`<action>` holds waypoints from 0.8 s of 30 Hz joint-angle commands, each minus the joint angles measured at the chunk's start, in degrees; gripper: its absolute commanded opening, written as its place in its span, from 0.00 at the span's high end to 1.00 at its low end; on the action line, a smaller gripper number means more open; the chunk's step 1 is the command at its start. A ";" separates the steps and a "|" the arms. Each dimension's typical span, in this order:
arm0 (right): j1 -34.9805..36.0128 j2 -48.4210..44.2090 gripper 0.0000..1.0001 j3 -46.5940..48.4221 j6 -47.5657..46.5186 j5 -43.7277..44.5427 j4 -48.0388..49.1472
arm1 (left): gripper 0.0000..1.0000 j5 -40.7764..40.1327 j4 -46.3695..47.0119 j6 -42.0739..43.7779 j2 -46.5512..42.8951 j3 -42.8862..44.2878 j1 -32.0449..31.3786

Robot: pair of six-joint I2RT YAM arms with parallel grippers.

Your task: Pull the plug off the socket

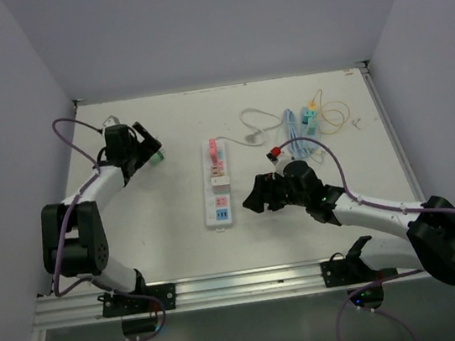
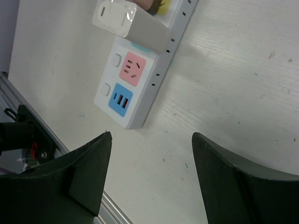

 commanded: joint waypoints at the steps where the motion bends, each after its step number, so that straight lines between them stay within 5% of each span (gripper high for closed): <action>1: 0.05 -1.45 0.26 -1.32 -0.12 3.62 0.60 | 0.00 -7.09 -9.58 4.32 -6.39 1.46 -5.49; 10: 0.05 -4.70 0.01 -3.69 1.11 8.62 -0.01 | 0.01 -14.57 -24.79 5.31 -11.32 5.41 -24.90; 18: 0.14 -5.67 0.01 -5.10 2.07 10.65 -0.37 | 0.00 -17.47 -31.21 3.81 -5.96 13.85 -38.98; 24: 0.05 -6.46 0.01 -5.27 2.07 10.83 -0.80 | 0.00 -18.27 -34.20 4.16 0.45 18.77 -41.46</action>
